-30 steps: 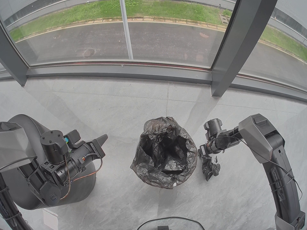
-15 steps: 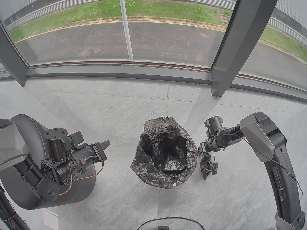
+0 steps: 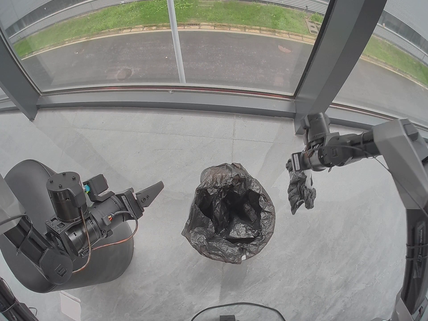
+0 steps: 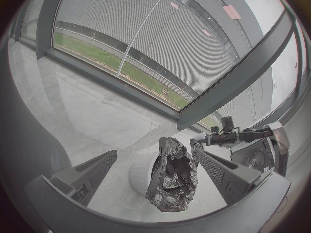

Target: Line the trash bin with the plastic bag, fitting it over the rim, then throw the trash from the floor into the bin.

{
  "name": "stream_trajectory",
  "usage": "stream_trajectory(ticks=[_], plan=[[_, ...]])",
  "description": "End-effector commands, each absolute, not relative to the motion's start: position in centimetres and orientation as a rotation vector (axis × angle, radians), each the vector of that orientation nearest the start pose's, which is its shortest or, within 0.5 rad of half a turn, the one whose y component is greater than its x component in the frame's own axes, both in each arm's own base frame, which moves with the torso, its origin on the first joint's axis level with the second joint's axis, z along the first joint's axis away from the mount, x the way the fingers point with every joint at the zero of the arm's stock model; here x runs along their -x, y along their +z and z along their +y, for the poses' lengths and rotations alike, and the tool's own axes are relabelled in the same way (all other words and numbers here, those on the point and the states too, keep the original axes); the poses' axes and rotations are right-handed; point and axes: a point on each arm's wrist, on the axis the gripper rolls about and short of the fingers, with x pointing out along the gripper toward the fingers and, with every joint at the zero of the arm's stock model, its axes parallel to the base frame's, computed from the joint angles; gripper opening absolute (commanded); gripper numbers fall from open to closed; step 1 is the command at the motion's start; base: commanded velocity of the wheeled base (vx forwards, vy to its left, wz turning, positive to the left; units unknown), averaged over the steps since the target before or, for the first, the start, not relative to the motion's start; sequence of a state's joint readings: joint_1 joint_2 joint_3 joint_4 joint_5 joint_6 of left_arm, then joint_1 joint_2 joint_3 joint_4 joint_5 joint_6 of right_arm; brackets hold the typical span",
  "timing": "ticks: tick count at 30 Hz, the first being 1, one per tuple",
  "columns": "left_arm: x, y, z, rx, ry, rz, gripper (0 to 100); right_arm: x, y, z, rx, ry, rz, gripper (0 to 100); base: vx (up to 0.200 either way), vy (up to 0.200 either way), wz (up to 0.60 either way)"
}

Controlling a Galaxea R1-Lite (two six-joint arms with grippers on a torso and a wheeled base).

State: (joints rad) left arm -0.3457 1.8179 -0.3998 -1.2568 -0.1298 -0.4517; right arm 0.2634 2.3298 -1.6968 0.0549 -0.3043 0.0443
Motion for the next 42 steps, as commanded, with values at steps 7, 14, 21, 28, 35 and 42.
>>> stream_trajectory(ticks=[7, 14, 21, 28, 35, 42], plan=[[-24.3, 13.1, -9.5, 0.424, -0.465, 0.191, 100, -32.3, 25.1, 16.4, 0.082, 0.106, 0.408, 0, 0.000, 0.000, 0.00], [-24.4, 13.1, -9.3, 0.428, -0.459, 0.189, 100, -28.8, 22.7, 22.2, 0.064, 0.294, 0.487, 0, 0.000, 0.000, 0.00], [-24.4, 12.9, -9.4, 0.426, -0.459, 0.196, 100, -31.9, 16.9, 25.3, 0.072, 0.329, 0.529, 0, 0.000, 0.000, 0.00], [-24.5, 12.8, -9.4, 0.425, -0.458, 0.202, 100, -32.9, 11.5, 28.5, 0.069, 0.363, 0.571, 0, 0.000, 0.000, 0.00], [-24.6, 12.6, -9.4, 0.424, -0.456, 0.210, 100, -34.1, 7.2, 30.2, 0.073, 0.375, 0.556, 0, 0.000, 0.000, 0.00], [-24.5, 12.5, -9.4, 0.424, -0.456, 0.211, 100, -34.6, 5.0, 30.4, 0.094, 0.362, 0.590, 0, 0.000, 0.000, 0.00]])
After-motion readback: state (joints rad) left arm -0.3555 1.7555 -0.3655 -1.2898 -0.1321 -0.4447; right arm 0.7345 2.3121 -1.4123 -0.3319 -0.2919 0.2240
